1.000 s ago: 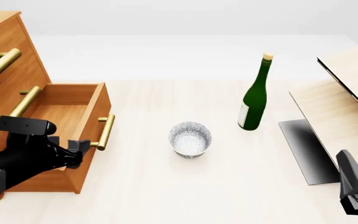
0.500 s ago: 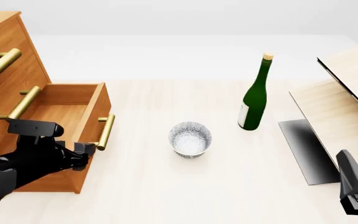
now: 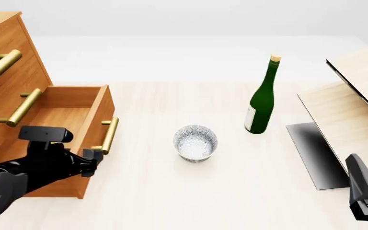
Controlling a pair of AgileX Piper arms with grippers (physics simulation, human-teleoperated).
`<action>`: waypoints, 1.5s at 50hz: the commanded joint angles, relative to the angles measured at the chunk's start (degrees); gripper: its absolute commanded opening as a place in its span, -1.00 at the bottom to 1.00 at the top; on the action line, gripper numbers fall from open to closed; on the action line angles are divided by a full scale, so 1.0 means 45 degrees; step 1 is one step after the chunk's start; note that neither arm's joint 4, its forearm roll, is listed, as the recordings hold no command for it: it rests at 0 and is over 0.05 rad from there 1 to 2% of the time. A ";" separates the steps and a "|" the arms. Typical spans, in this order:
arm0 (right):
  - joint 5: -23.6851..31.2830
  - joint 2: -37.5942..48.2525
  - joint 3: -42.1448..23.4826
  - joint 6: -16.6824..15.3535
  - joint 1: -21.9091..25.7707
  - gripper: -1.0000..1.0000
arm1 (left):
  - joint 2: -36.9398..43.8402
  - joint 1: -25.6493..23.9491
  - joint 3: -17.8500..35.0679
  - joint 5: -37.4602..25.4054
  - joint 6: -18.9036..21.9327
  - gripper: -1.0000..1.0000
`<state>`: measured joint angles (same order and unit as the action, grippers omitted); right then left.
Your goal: Put the bowl in the bottom drawer of the cabinet and close it.
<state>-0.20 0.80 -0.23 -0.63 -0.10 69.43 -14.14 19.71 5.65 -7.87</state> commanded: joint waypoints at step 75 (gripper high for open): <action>0.0000 0.0001 0.0000 0.0001 0.0000 1.00 | -0.0085 -0.2155 0.0206 0.0510 -0.0028 1.00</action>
<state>-0.20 0.80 -0.23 -0.62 -0.10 69.76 -22.08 20.11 7.61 -7.21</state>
